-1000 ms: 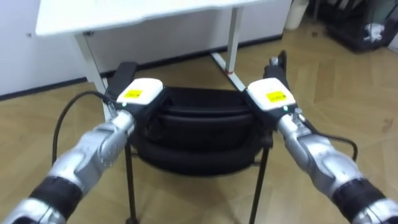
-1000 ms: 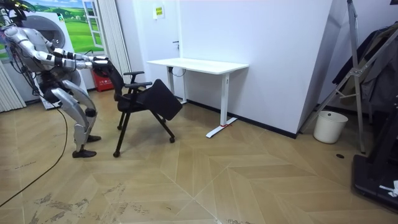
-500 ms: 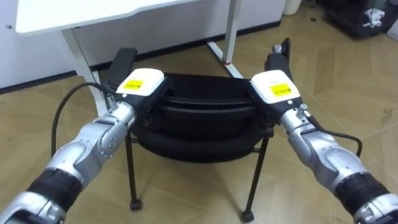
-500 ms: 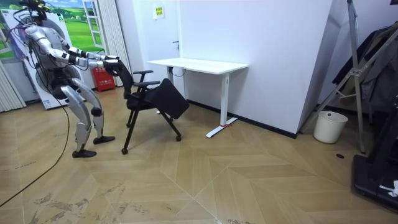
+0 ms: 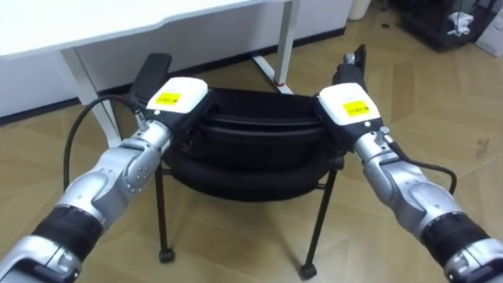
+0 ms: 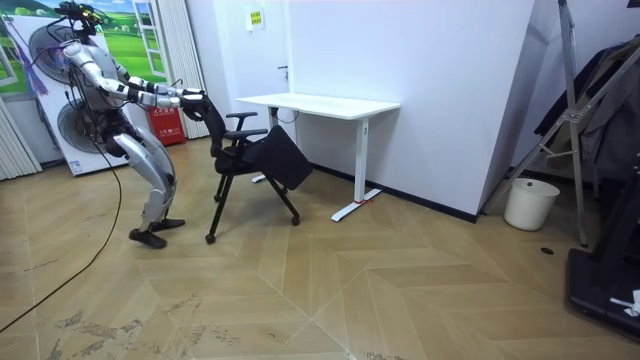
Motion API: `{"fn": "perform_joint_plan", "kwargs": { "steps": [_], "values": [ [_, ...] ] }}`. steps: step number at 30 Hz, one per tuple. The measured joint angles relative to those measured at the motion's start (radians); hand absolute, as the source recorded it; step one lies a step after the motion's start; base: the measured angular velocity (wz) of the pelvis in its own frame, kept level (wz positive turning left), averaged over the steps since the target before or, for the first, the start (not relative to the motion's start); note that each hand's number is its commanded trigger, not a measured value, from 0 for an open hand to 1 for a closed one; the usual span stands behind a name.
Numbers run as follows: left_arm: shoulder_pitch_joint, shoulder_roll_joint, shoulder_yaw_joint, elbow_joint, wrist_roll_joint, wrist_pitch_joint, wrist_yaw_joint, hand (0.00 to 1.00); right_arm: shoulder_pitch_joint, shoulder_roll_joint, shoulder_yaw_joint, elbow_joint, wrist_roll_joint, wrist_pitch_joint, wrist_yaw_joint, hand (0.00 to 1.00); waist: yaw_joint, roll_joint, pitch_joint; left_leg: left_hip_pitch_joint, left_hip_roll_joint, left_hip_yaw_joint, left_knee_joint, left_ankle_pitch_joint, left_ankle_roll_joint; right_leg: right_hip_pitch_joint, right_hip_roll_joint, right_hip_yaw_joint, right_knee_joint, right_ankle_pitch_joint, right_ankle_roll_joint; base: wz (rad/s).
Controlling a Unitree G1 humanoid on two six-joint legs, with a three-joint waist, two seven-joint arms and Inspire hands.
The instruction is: Push chair
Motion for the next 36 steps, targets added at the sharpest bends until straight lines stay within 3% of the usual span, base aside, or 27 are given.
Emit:
{"fn": "perform_joint_plan", "kwargs": {
  "steps": [2,4,5,6,8,10,11,15,20,22,24,27,30,31,33,35,36],
  "values": [
    [0.0,-0.002,-0.008,0.013,0.0,-0.005,0.008,1.0,0.013,0.006,0.0,-0.001,-0.003,0.004,-0.007,1.0,-0.01,-0.002,-0.002,0.025,0.001,-0.023,-0.002,-0.016,-0.013,0.002,0.018,-0.007,-0.222,0.005,-0.004,0.27],
    [-0.001,-0.003,-0.012,0.023,0.0,-0.01,0.017,1.0,0.014,0.007,0.0,0.002,-0.003,0.004,-0.006,1.0,-0.017,-0.008,-0.0057,0.039,0.001,-0.046,-0.002,-0.028,-0.028,0.017,0.036,-0.001,-0.411,0.035,-0.022,0.34],
    [-0.001,-0.004,-0.012,0.03,-0.001,-0.013,0.018,1.0,0.014,0.008,0.0,0.003,-0.003,0.003,-0.006,1.0,-0.027,-0.012,-0.0094,0.042,0.004,-0.07,-0.001,-0.039,-0.048,0.028,0.055,0.006,-0.463,0.086,-0.028,0.5],
    [-0.001,-0.003,-0.013,0.03,-0.002,-0.013,0.018,1.0,0.014,0.007,0.0,0.003,-0.003,0.002,-0.006,1.0,-0.03,-0.011,-0.0144,0.043,0.009,-0.077,-0.001,-0.042,-0.055,0.037,0.066,0.006,-0.467,0.095,-0.037,0.45],
    [-0.017,-0.002,-0.012,0.029,-0.004,-0.01,0.019,1.0,-0.003,0.0,0.0,0.002,-0.001,0.003,-0.007,1.0,-0.025,-0.01,-0.0163,0.046,0.033,-0.084,-0.002,-0.048,-0.093,0.044,0.095,-0.004,-0.463,0.107,-0.075,0.13],
    [-0.028,-0.005,-0.007,0.029,-0.004,-0.009,0.019,1.0,-0.021,-0.002,0.0,0.002,-0.002,0.004,0.004,1.0,-0.023,-0.005,-0.0172,0.048,0.05,-0.096,-0.016,-0.052,-0.114,0.045,0.114,-0.019,-0.463,0.096,-0.09,0.02],
    [-0.029,-0.004,0.0,0.028,-0.003,-0.009,0.02,1.0,-0.031,-0.001,0.0,0.002,-0.004,0.004,0.011,1.0,-0.023,-0.005,-0.0169,0.056,0.056,-0.102,-0.032,-0.05,-0.126,0.048,0.12,-0.027,-0.462,0.09,-0.108,0.09],
    [-0.028,-0.001,0.015,0.023,-0.001,-0.009,0.04,1.0,-0.053,-0.003,-0.002,-0.002,-0.016,0.004,0.017,1.0,-0.021,-0.006,-0.0168,0.078,0.073,-0.108,-0.084,-0.04,-0.153,0.052,0.133,-0.045,-0.462,0.059,-0.132,0.07],
    [-0.034,0.001,0.009,0.023,-0.001,-0.007,0.039,1.0,-0.052,-0.001,-0.001,-0.002,-0.012,0.006,0.025,1.0,-0.036,-0.015,-0.012,0.097,0.142,-0.032,-0.05,-0.028,-0.181,0.104,0.135,-0.111,-0.432,-0.026,-0.155,0.32],
    [-0.034,0.001,0.002,0.023,-0.001,-0.004,0.038,1.0,-0.047,-0.002,-0.001,-0.001,-0.009,0.005,0.027,1.0,-0.054,-0.016,-0.011,0.086,0.16,-0.037,-0.011,-0.02,-0.19,0.13,0.134,-0.147,-0.427,-0.057,-0.158,0.45],
    [-0.028,-0.003,0.0,0.023,0.007,-0.002,0.036,1.0,-0.034,0.0,-0.001,-0.001,-0.007,0.005,0.032,1.0,-0.056,-0.027,-0.0102,0.085,0.176,-0.034,0.024,0.003,-0.184,0.162,0.139,-0.163,-0.428,-0.078,-0.16,0.35],
    [-0.013,-0.005,0.002,0.021,0.008,0.006,0.035,1.0,-0.029,0.008,-0.001,-0.001,-0.013,0.005,0.041,1.0,-0.053,-0.035,-0.0112,0.075,0.203,-0.01,0.084,0.048,-0.174,0.199,0.146,-0.171,-0.431,-0.095,-0.188,0.13],
    [-0.013,-0.017,0.001,0.021,0.017,0.022,0.04,1.0,-0.03,0.007,-0.001,0.0,-0.014,0.004,0.042,1.0,-0.049,-0.038,-0.011,0.007,0.211,0.028,0.056,0.053,-0.174,0.222,0.144,-0.197,-0.443,-0.103,-0.204,0.1],
    [-0.006,-0.019,0.001,0.02,0.017,0.024,0.04,1.0,-0.029,0.008,0.0,0.001,-0.015,0.002,0.049,1.0,-0.043,-0.037,-0.0119,-0.028,0.203,0.048,0.024,0.056,-0.173,0.24,0.147,-0.208,-0.46,-0.105,-0.21,0.0],
    [0.001,-0.03,-0.001,0.016,0.018,0.03,0.038,1.0,-0.022,0.006,0.0,0.001,-0.015,-0.001,0.051,1.0,-0.043,-0.037,-0.0119,-0.075,0.169,0.05,-0.062,0.095,-0.164,0.269,0.151,-0.226,-0.485,-0.105,-0.209,0.08],
    [0.007,-0.033,-0.004,0.013,0.018,0.037,0.036,1.0,-0.02,0.006,0.001,0.01,-0.016,-0.003,0.05,1.0,-0.037,-0.034,-0.0122,-0.1,0.134,0.06,-0.167,0.202,-0.134,0.302,0.152,-0.254,-0.505,-0.11,-0.205,-0.05],
    [0.008,-0.034,-0.004,0.013,0.018,0.038,0.036,1.0,-0.02,0.008,0.002,0.009,-0.016,-0.003,0.05,1.0,-0.031,-0.034,-0.0122,-0.099,0.129,0.062,-0.185,0.228,-0.129,0.306,0.151,-0.257,-0.507,-0.111,-0.204,-0.11]
  ]
}}
